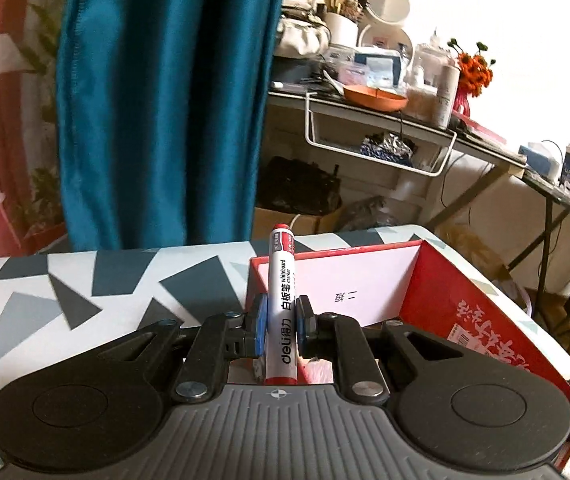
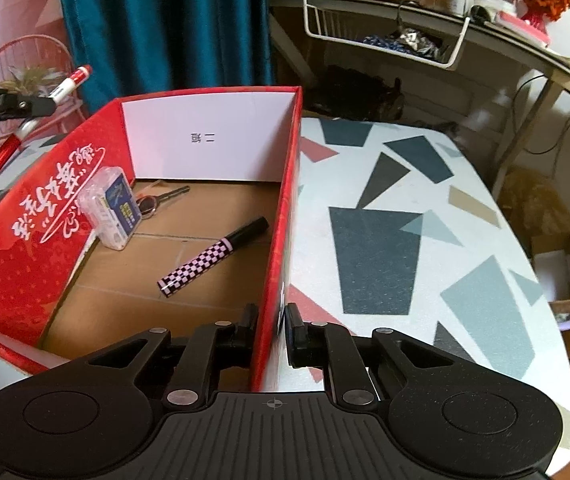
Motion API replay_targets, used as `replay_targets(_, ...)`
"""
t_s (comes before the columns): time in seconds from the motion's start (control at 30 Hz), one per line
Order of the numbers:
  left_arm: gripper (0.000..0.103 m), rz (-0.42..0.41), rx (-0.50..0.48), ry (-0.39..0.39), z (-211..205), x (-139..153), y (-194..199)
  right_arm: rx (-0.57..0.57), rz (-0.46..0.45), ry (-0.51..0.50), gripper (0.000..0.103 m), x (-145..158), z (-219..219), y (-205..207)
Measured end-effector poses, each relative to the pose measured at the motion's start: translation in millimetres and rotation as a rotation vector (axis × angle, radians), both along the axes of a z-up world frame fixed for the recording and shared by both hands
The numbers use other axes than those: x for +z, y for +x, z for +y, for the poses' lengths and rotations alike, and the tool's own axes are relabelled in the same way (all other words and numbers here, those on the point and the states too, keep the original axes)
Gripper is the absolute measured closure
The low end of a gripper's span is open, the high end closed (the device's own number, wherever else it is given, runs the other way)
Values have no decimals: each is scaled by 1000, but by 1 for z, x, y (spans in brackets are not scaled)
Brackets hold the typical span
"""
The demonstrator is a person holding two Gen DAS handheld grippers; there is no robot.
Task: Organize rigid objects
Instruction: 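Carry the white marker into the red box and release it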
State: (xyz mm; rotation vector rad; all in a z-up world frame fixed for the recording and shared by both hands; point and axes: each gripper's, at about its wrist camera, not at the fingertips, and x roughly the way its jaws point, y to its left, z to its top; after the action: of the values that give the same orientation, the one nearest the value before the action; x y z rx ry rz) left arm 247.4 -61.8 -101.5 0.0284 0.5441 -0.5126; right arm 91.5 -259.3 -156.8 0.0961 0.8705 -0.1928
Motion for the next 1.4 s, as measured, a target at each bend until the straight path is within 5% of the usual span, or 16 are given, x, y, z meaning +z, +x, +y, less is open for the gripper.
replay_targets(0.57, 87, 51, -152, 151, -54, -33, 43, -6, -3, -6, 91, -2, 1, 0)
replay_targets(1.1, 86, 69, -157, 95, -42, -28, 37, -14, -12, 29, 90, -4, -4, -1)
replay_targets(1.17, 80, 63, -139, 75, -35, -22, 36, -14, -12, 32, 90, -4, -4, -1)
replay_targets(1.23, 64, 53, -111, 54, -24, -16, 34, -14, -12, 34, 89, -4, -4, 0)
replay_targets(1.4, 62, 53, -29, 35, 6, -8, 32, -15, -12, 37, 89, -4, -4, 0)
